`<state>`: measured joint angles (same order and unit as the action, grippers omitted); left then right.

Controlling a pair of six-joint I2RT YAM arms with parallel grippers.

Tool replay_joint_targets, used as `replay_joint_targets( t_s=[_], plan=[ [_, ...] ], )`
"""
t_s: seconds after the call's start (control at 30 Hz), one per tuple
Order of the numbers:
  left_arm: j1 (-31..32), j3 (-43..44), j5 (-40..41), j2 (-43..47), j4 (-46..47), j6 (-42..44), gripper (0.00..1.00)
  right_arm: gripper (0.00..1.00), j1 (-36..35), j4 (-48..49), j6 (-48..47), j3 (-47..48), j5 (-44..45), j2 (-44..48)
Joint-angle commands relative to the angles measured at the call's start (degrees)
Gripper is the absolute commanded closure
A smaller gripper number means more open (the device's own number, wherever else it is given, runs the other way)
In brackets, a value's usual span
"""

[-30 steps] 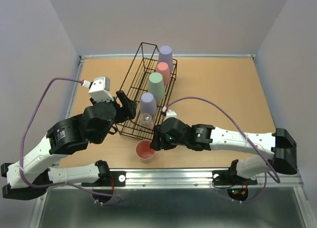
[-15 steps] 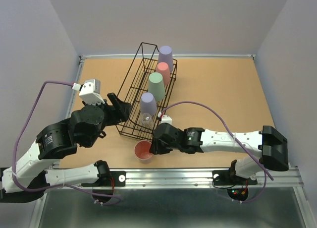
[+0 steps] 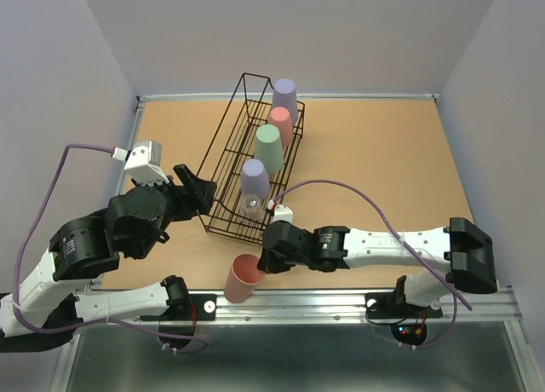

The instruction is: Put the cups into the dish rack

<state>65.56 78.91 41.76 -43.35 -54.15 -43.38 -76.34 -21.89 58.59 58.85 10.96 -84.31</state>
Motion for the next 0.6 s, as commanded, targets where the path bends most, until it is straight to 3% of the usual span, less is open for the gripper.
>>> replay_joint_targets(
  t_s=[0.0, 0.17, 0.37, 0.57],
  plan=[
    [0.3, 5.2, -0.3, -0.4, -1.1, 0.0, 0.22, 0.99, -2.7, 2.3, -0.5, 2.2, 4.5, 5.5],
    [0.3, 11.9, -3.7, -1.6, 0.4, 1.5, 0.22, 1.0, -3.2, 6.0, -2.5, 4.1, 11.0, 14.5],
    [0.3, 17.3, -11.6, -3.0, 10.5, 4.2, 0.21, 1.0, -3.1, 13.3, -7.3, 5.4, 20.0, 26.6],
    [0.3, 9.3, -21.4, -0.3, 28.1, 4.0, 0.19, 1.0, -3.1, 28.3, -11.7, 1.1, 29.0, 36.6]
  ],
)
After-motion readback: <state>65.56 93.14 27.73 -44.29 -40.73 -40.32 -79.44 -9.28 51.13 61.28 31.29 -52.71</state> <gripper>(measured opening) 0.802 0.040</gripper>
